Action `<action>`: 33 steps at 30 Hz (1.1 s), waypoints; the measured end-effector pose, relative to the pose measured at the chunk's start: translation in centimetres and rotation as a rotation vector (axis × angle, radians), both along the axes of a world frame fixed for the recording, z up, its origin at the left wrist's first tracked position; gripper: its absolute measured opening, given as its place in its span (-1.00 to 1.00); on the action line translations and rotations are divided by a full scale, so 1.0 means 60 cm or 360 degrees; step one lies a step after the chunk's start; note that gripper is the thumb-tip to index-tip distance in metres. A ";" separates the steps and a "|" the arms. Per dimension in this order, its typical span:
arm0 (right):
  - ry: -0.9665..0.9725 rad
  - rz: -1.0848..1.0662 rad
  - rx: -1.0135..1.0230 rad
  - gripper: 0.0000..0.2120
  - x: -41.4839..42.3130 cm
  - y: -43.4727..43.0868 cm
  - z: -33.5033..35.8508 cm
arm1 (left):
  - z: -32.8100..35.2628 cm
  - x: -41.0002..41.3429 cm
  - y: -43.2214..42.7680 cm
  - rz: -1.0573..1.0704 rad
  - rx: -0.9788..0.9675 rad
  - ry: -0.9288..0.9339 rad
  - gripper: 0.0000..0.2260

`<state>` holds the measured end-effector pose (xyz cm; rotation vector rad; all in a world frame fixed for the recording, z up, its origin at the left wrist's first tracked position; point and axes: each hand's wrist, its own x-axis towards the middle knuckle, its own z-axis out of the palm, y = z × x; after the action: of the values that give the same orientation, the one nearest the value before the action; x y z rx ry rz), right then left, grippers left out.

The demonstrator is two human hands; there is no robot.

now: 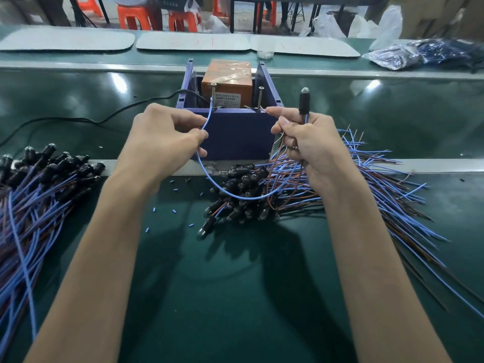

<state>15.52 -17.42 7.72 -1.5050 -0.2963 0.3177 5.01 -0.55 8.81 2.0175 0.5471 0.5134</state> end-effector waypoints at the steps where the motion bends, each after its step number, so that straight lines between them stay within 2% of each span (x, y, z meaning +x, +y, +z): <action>1: -0.0003 0.0003 -0.0001 -0.75 0.000 0.000 0.000 | 0.001 -0.001 0.001 0.0000 -0.0015 0.0000 -0.80; 8: -0.0009 0.0034 0.0008 -0.73 -0.001 0.000 0.000 | 0.004 -0.003 0.002 -0.0019 -0.0019 0.0039 -0.85; 25: -0.0040 0.0092 0.0039 -0.72 -0.001 -0.001 0.002 | 0.012 -0.008 -0.006 -0.0120 0.0016 0.0037 -0.74; 28: -0.0045 0.0117 0.0073 -0.73 -0.002 0.000 0.003 | 0.010 -0.007 -0.004 -0.0120 0.0004 0.0022 -0.79; 33: -0.0017 -0.0022 0.0037 -0.78 -0.001 0.006 0.000 | 0.003 -0.001 -0.005 -0.0069 -0.0061 -0.0025 -0.82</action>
<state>15.43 -17.09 7.70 -1.4855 -0.2971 0.2942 4.92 -0.83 9.01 1.9832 0.4988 0.4888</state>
